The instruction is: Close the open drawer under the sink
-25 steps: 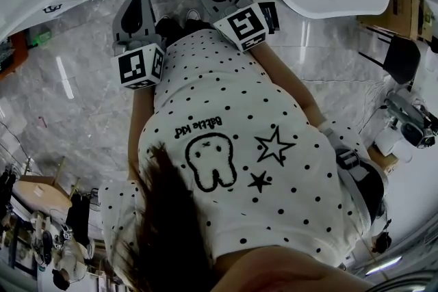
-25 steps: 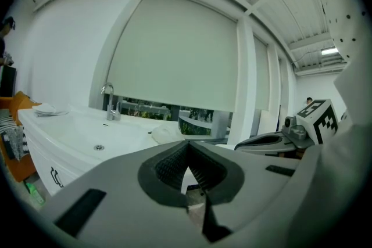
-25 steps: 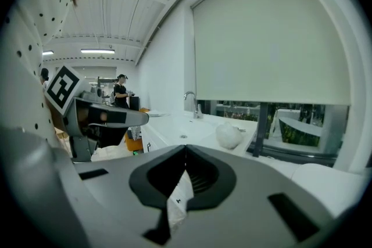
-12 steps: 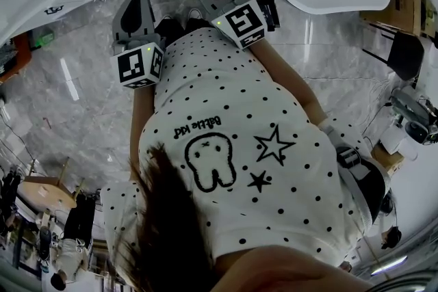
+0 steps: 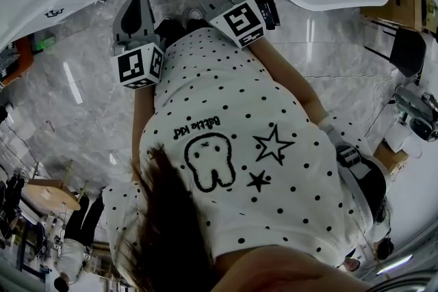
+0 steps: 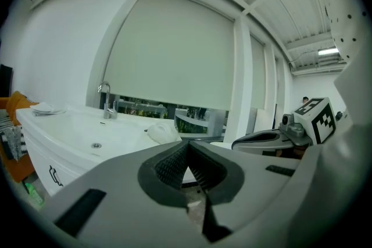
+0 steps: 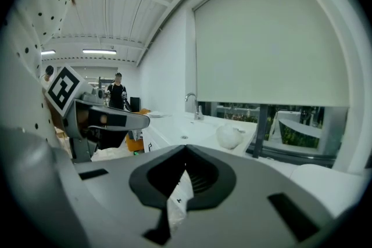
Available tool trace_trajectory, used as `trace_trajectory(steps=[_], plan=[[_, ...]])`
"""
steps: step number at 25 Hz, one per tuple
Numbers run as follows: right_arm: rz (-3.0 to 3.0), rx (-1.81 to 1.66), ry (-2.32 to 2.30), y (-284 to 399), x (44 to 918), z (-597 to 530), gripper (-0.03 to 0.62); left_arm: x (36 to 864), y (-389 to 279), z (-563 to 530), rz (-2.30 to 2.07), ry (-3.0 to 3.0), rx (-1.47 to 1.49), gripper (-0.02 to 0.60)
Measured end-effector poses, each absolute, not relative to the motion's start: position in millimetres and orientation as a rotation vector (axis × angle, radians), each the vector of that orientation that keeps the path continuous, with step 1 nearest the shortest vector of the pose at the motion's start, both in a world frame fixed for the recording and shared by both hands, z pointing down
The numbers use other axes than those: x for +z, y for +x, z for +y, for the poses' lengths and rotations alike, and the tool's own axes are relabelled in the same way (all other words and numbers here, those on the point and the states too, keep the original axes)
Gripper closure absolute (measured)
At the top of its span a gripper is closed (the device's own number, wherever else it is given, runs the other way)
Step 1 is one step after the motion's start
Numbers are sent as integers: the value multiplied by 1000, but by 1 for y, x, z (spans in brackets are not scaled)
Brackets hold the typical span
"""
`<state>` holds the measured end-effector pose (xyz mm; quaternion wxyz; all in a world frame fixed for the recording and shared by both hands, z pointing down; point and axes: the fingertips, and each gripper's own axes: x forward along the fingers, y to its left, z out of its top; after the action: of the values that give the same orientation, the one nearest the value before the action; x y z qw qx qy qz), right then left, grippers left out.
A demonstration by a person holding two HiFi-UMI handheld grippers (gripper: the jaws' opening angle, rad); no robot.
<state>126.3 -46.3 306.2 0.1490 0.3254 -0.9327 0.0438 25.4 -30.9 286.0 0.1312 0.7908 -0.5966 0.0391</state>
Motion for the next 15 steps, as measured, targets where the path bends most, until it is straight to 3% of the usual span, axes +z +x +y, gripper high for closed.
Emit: trace_trajectory(steps=[15], plan=[[-2678, 131, 917, 124, 310, -41, 580, 286, 22, -23, -1756, 2284, 113, 577]])
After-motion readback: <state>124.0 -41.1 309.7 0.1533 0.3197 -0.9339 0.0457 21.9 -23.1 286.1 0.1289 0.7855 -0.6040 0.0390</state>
